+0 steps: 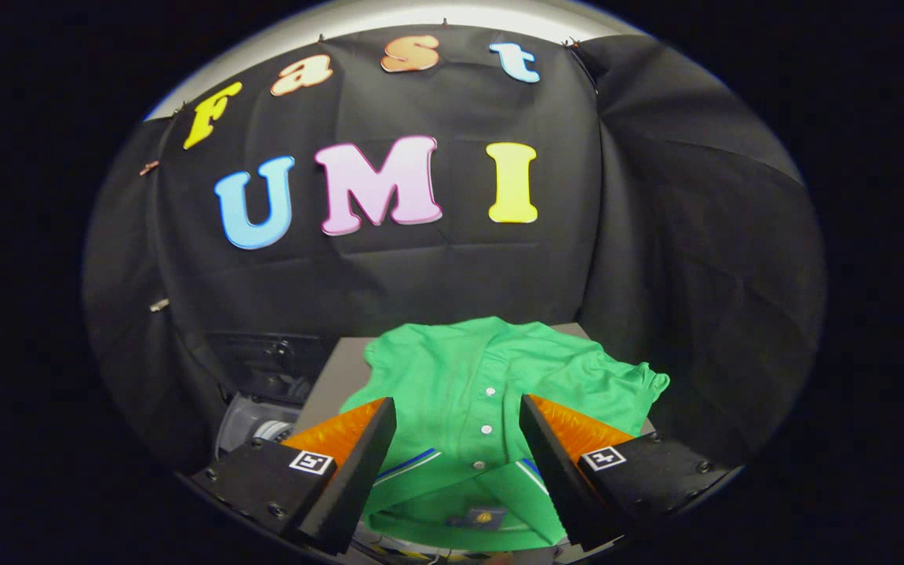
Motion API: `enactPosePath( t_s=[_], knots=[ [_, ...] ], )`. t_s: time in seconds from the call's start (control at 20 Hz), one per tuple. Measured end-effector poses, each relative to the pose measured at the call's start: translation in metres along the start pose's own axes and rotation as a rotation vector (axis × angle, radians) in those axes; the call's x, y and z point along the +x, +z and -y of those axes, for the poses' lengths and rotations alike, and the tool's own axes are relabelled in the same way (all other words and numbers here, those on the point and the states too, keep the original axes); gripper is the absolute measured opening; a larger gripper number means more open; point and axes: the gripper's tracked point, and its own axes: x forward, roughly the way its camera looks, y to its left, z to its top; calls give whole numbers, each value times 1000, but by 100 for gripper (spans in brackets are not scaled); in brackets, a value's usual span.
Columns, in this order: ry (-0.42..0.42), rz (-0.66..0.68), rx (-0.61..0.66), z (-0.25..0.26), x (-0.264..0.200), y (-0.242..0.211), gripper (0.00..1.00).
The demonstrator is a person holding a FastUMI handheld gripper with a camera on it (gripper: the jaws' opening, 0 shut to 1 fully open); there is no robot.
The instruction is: Put the clothes into the washing machine and then close the washing machine lid.
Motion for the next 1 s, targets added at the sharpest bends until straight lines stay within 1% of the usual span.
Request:
enactPosePath(
  t_s=[0.15, 0.3, 0.35, 0.4, 0.55, 0.65, 0.7, 0.75, 0.8, 0.85, 0.9, 1.0],
  knots=[
    [-34, -86, 11, 9, 38, -15, 99],
    [-53, -165, 31, 13, 64, -36, 99],
    [-60, -184, 31, 14, 70, -41, 99],
    [-62, -160, 17, 13, 73, -36, 99],
    [-61, -186, 16, 11, 74, -41, 98],
    [-55, -163, 18, 10, 73, -37, 66],
    [-49, -148, -2, 8, 73, -38, 49],
    [-37, -159, -18, 6, 73, -39, 33],
    [-32, -160, -22, 5, 67, -39, 19],
    [-34, -182, -1, 5, 69, -45, 16],
    [-31, -179, 18, 6, 67, -38, 12],
    [-27, -174, 63, 4, 65, -28, 12]
  ],
)
